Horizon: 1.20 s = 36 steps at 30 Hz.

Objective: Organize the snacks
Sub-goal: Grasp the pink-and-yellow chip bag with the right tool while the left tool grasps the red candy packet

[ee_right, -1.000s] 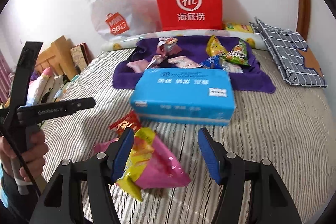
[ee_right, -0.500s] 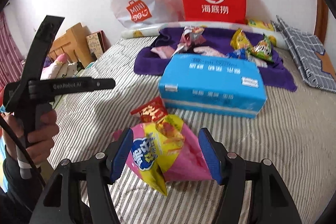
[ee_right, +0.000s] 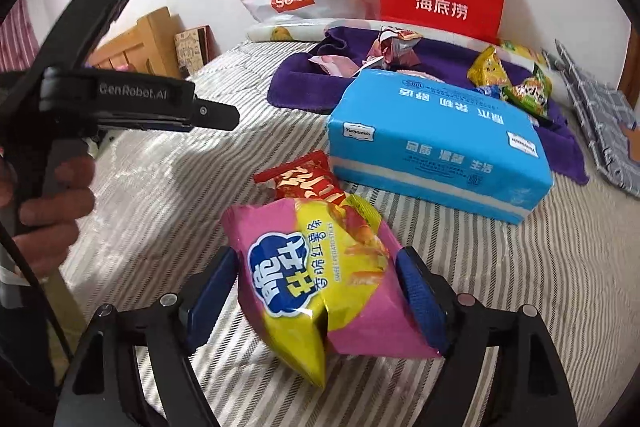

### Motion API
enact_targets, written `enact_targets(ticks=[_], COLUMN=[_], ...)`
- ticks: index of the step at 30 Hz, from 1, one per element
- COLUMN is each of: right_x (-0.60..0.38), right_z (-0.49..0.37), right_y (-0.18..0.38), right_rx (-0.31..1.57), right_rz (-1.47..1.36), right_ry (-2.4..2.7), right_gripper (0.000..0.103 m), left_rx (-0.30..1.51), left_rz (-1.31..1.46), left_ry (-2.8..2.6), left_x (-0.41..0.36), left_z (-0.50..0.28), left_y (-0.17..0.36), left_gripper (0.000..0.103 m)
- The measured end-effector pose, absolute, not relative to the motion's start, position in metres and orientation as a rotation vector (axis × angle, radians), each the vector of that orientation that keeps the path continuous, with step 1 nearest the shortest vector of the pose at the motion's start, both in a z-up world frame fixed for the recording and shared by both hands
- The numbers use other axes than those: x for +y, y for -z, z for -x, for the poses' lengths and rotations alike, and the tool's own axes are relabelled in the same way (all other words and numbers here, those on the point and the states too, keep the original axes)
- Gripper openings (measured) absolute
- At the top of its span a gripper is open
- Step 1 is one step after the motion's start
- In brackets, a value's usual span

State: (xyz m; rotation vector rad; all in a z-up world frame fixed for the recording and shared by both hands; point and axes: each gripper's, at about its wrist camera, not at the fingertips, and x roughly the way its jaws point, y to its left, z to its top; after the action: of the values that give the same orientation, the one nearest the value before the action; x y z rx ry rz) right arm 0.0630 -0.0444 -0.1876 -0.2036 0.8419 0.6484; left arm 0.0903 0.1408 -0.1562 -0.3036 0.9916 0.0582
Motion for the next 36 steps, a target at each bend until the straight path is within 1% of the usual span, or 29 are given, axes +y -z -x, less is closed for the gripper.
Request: enact_targets(ticks=[2, 4, 5, 6, 7, 9, 12, 19, 29, 34, 36], right_x=[-0.042, -0.044, -0.048, -0.052, -0.059, -0.07, -0.087, -0.133, -0.181, -0.18, -0.177], right_z=[-0.068, -0.072, -0.073, -0.073, -0.075, -0.076, -0.076, -0.079, -0.096, -0.098, -0.098], right_y=[0.195, 0.202, 0.202, 0.202, 0.2, 0.196, 0.188, 0.171, 0.177, 0.181, 0.183], right_rx=[0.869, 0.887, 0.872, 0.865, 0.865, 0.868, 0.838, 0.76, 0.778, 0.795, 0.791], right_rz=[0.222, 0.223, 0.215, 0.199, 0.164, 0.11, 0.064, 0.068, 0.076, 0.098, 0.116], right_ry=[-0.611, -0.592, -0.576, -0.572, -0.586, -0.6, -0.583, -0.434, -0.221, -0.219, -0.215], right_gripper=[0.081, 0.077, 0.068, 0.063, 0.059, 0.057, 0.057, 0.057, 0.057, 0.057, 0.057], left_rx=[0.999, 1.003, 1.002, 1.002, 1.003, 1.006, 1.006, 0.998, 1.035, 1.07, 1.058], left_rz=[0.308, 0.302, 0.296, 0.289, 0.286, 0.284, 0.275, 0.251, 0.263, 0.221, 0.193], left_ry=[-0.05, -0.045, -0.045, -0.045, -0.043, -0.04, -0.019, 0.079, 0.21, 0.212, 0.215], left_x=[0.139, 0.137, 0.135, 0.134, 0.133, 0.13, 0.124, 0.1, 0.071, 0.057, 0.052], left_z=[-0.092, -0.093, -0.093, -0.094, -0.094, -0.094, -0.094, -0.092, -0.099, -0.104, -0.103], left_y=[0.157, 0.158, 0.158, 0.158, 0.158, 0.158, 0.158, 0.158, 0.172, 0.182, 0.181], left_gripper=[0.06, 0.06, 0.06, 0.06, 0.06, 0.06, 0.06, 0.06, 0.06, 0.063, 0.067])
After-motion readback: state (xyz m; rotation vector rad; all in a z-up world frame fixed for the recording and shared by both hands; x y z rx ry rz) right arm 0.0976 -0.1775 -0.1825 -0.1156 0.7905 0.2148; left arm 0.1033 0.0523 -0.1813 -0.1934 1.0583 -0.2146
